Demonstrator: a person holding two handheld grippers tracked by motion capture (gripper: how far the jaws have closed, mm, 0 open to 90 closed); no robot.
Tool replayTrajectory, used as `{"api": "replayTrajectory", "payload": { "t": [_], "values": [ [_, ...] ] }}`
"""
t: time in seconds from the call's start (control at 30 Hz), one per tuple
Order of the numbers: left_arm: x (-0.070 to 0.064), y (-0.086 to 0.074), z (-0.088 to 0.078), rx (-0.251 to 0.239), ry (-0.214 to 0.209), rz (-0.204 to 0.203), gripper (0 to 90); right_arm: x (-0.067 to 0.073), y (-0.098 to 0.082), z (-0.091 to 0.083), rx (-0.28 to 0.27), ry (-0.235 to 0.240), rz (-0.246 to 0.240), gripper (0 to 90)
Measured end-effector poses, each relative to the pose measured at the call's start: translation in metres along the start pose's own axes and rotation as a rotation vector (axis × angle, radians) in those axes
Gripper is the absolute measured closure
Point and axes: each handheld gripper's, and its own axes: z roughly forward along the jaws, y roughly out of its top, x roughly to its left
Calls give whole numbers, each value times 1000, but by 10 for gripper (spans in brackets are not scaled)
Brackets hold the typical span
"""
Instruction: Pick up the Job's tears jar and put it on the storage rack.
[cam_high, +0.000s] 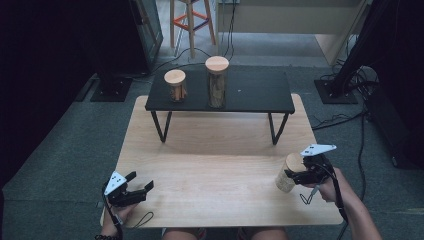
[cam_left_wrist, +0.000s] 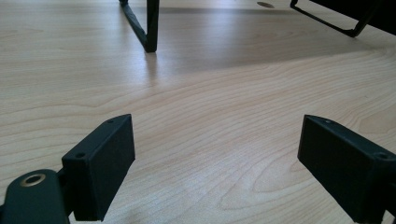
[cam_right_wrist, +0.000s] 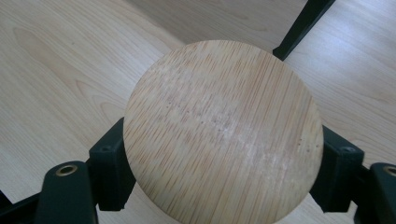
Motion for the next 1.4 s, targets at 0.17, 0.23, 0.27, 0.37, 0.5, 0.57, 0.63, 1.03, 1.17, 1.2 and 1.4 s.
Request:
{"api": "replayTrajectory", "payload": {
  "t": [0.17,0.23,0.27,0.37,0.5,0.57,0.63,1.03,1.17,1.2,1.4],
  "values": [
    [0,0,0,0,0,-1,112,-2,0,0,1,7,9,245],
    [0,0,0,0,-1,-1,112,-3,-1,0,-6,11,15,247],
    [0,0,0,0,-2,-1,112,-3,-3,0,-11,12,23,248],
    [1,0,0,0,-2,-2,112,0,-2,0,-13,-2,47,250],
    [1,0,0,-1,-2,-3,112,0,3,1,1,-1,44,250],
    [1,0,0,-3,-1,-5,112,0,6,1,10,-1,39,250],
    [1,-1,0,-4,-2,-4,112,1,8,1,16,-5,30,250],
    [1,-1,0,-6,-4,-2,112,3,26,-10,-8,-22,3,250],
    [1,-1,0,-7,-4,-2,112,3,36,-15,-17,-21,-11,250],
    [1,-1,0,-7,-4,0,112,3,39,-16,-19,-19,-11,250],
    [1,-1,0,-3,-9,5,112,2,58,-22,-22,-17,-21,250]
  ]
}}
